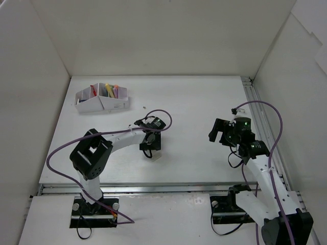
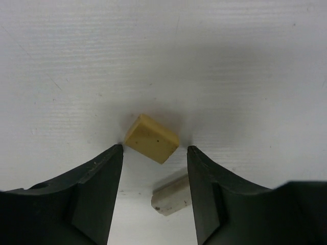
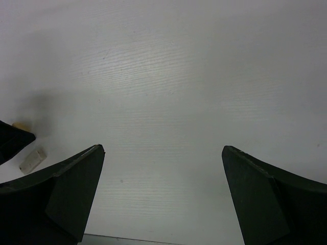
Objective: Sort the stationery into containers
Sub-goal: Pick up the stationery from the center of the board.
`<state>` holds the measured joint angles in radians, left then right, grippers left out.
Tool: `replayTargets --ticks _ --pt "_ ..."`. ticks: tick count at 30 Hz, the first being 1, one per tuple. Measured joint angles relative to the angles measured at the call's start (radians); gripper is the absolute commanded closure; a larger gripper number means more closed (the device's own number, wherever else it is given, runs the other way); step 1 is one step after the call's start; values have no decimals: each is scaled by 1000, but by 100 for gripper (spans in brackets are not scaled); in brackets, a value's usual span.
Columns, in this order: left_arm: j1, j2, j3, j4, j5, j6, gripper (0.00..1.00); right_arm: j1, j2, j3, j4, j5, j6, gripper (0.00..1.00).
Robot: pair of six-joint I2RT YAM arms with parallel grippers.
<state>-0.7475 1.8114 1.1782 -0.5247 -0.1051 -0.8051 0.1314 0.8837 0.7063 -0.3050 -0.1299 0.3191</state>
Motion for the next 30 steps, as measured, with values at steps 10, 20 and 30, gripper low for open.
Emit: replayTargets --ticks 10,20,30 --pt "2 79 101 -10 -40 26 92 -2 -16 0 -6 0 -5 2" --pt "3 40 60 -1 -35 58 100 -4 -17 0 -7 -1 -6 2" --pt "132 -72 139 17 -43 213 100 -8 -41 0 -6 -12 -42 2"
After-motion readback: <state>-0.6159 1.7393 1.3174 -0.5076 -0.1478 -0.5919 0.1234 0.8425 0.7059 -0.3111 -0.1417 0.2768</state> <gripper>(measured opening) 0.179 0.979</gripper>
